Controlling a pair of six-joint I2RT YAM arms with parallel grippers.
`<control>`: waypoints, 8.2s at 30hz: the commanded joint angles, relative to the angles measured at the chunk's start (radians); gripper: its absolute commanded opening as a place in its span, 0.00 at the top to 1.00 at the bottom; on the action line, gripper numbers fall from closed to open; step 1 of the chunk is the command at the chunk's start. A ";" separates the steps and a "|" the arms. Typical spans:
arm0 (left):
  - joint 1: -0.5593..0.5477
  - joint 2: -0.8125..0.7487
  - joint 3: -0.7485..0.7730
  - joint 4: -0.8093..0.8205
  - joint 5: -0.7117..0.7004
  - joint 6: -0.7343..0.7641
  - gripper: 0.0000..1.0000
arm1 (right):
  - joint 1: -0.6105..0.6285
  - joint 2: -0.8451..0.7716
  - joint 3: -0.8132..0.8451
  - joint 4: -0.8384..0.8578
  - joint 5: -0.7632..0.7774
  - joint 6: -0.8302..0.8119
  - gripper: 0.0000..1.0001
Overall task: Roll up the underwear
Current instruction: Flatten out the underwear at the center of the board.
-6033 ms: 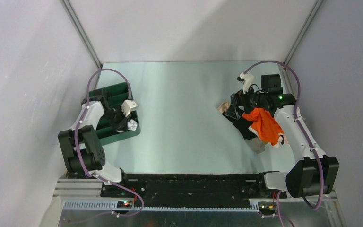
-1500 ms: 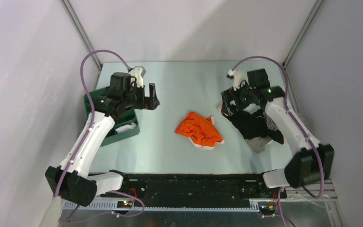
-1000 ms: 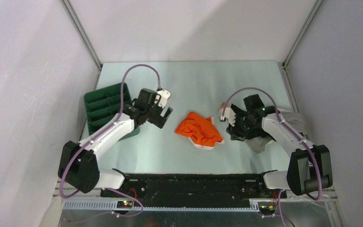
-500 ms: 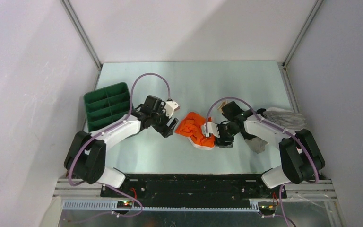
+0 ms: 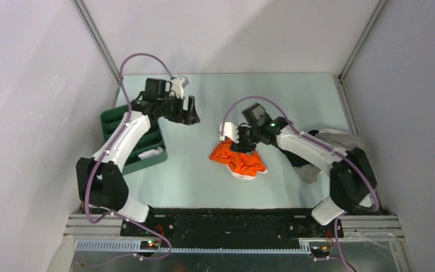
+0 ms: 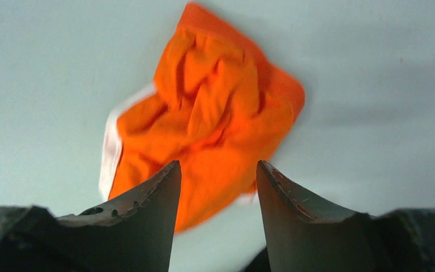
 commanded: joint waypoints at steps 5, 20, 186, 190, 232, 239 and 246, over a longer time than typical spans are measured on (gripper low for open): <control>0.101 -0.036 0.057 -0.075 -0.022 -0.218 0.13 | 0.146 0.280 0.175 0.170 0.059 0.076 0.45; 0.143 -0.139 -0.003 -0.062 -0.047 -0.277 0.12 | 0.235 0.482 0.350 0.079 -0.011 0.088 0.46; 0.016 0.446 0.419 -0.589 0.199 0.420 1.00 | -0.414 0.120 -0.017 0.193 -0.073 1.081 0.40; 0.017 0.435 0.393 -0.561 0.189 0.412 1.00 | -0.332 0.196 0.096 0.234 -0.068 1.058 0.42; 0.041 0.433 0.297 -0.443 0.122 0.236 1.00 | -0.037 0.110 0.084 0.180 0.370 0.908 0.84; 0.042 0.426 0.278 -0.423 0.079 0.227 1.00 | -0.186 -0.111 -0.234 0.037 0.194 0.935 0.63; 0.040 0.433 0.275 -0.427 0.078 0.235 1.00 | -0.414 -0.095 -0.193 0.038 0.024 0.996 0.48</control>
